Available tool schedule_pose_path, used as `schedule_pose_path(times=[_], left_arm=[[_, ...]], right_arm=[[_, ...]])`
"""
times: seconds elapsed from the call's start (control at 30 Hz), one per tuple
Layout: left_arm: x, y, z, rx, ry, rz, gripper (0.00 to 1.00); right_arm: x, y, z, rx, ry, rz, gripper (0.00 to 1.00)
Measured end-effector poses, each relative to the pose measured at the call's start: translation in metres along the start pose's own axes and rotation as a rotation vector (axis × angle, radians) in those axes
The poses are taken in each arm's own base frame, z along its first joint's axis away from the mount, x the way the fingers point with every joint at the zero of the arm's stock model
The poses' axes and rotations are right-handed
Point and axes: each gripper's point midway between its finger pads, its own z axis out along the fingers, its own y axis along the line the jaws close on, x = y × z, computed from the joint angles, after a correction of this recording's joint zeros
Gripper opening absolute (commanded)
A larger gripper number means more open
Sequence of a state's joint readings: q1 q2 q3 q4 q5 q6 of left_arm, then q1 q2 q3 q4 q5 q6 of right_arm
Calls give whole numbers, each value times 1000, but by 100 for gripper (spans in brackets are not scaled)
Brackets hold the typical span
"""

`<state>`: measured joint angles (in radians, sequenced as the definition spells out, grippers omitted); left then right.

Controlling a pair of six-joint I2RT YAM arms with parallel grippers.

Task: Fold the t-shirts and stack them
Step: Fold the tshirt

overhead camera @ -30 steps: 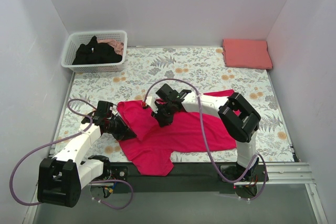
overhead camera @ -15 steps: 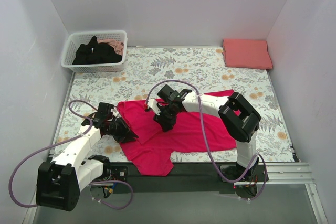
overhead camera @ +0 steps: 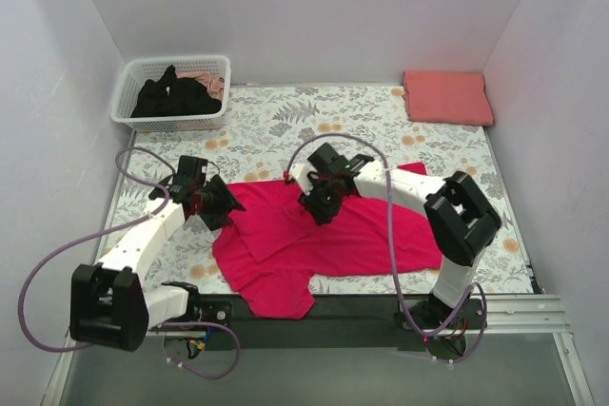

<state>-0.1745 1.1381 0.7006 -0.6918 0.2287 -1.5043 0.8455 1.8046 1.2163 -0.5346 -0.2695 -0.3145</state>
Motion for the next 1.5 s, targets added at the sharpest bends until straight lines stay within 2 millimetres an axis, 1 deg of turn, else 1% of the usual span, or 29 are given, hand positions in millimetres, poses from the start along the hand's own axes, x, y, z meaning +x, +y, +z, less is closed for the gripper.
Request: schedule_pose_path(times=[0.07, 0.17, 0.23, 0.27, 0.33, 0.43, 0.5, 0.57, 0.63, 0.77, 0.97, 1.13, 1.27, 1.37, 1.5], left_arm=[[-20, -6, 7, -32, -46, 17, 53], [-52, -17, 21, -77, -109, 44, 53], [-73, -23, 33, -105, -147, 61, 49], [-80, -26, 38, -114, -159, 68, 47], [-95, -29, 49, -139, -184, 83, 43], [-109, -29, 66, -169, -204, 106, 40], [-115, -25, 77, -198, -206, 120, 37], [-119, -19, 86, -229, -204, 129, 36], [-119, -10, 92, -261, -199, 131, 35], [-125, -6, 92, -277, -213, 126, 36], [-130, 1, 90, -301, -236, 121, 36], [-133, 6, 88, -318, -251, 118, 37], [-133, 7, 87, -326, -256, 119, 38], [-134, 8, 87, -329, -257, 122, 38], [-134, 8, 87, -332, -257, 125, 39]], right_arm=[[-3, -31, -21, 92, -51, 93, 45], [-4, -87, -63, 253, -155, 272, 50], [4, -127, -93, 365, -226, 412, 50], [10, -142, -104, 403, -251, 471, 50], [29, -178, -127, 496, -303, 621, 51], [48, -207, -145, 566, -349, 758, 50], [58, -223, -150, 593, -372, 823, 49], [65, -235, -148, 602, -378, 869, 49], [76, -249, -139, 604, -369, 918, 49], [101, -260, -122, 592, -330, 1005, 48], [133, -270, -123, 610, -345, 1095, 48], [162, -268, -118, 607, -333, 1161, 47], [164, -266, -119, 613, -356, 1168, 47], [169, -253, -119, 616, -352, 1172, 46], [172, -242, -125, 629, -357, 1169, 47]])
